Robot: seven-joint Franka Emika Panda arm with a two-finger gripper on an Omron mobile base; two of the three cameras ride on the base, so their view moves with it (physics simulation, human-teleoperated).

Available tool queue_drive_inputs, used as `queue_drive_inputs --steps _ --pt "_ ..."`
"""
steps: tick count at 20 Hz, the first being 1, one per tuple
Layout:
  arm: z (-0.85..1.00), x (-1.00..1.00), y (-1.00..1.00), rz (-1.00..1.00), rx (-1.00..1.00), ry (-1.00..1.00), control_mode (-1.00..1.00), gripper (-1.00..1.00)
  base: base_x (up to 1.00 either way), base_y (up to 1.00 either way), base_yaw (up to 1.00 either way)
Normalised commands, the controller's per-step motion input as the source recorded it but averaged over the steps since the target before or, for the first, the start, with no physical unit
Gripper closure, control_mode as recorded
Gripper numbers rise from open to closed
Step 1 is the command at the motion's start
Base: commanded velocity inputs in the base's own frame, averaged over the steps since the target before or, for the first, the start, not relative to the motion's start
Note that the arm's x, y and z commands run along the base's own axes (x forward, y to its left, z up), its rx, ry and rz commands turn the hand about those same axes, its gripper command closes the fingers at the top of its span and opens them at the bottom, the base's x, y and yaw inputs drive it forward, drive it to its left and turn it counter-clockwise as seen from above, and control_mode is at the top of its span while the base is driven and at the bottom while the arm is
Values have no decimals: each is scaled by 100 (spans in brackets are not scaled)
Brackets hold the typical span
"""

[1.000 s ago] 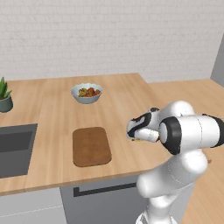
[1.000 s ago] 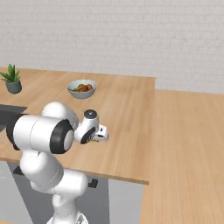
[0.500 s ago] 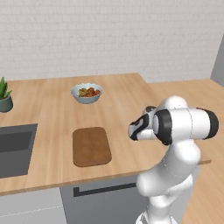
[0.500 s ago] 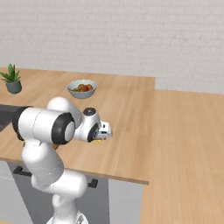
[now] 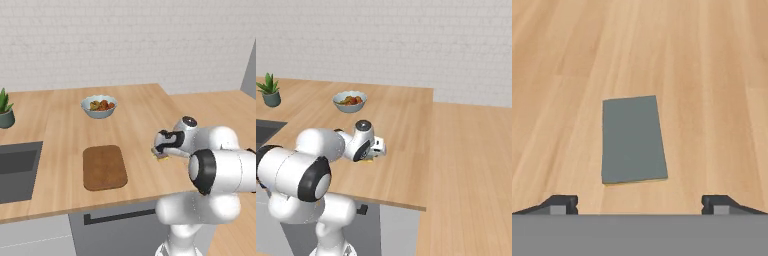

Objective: Pick up the sponge from the counter and clean the cutting board by briefly scrubbing or pressing down on the cutting board. Once finished, release the sponge.

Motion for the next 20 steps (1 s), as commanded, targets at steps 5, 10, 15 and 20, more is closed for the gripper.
queue_drive_inputs --steps 5,10,15,20 --pt "90 -78 0 0 2 -18 -100 -100 0 0 0" --pt "100 -60 9 0 0 -21 -100 -100 0 0 0" --pt "90 -85 3 0 3 -21 -100 -100 0 0 0" --pt "94 -99 0 0 3 -22 -100 -100 0 0 0"
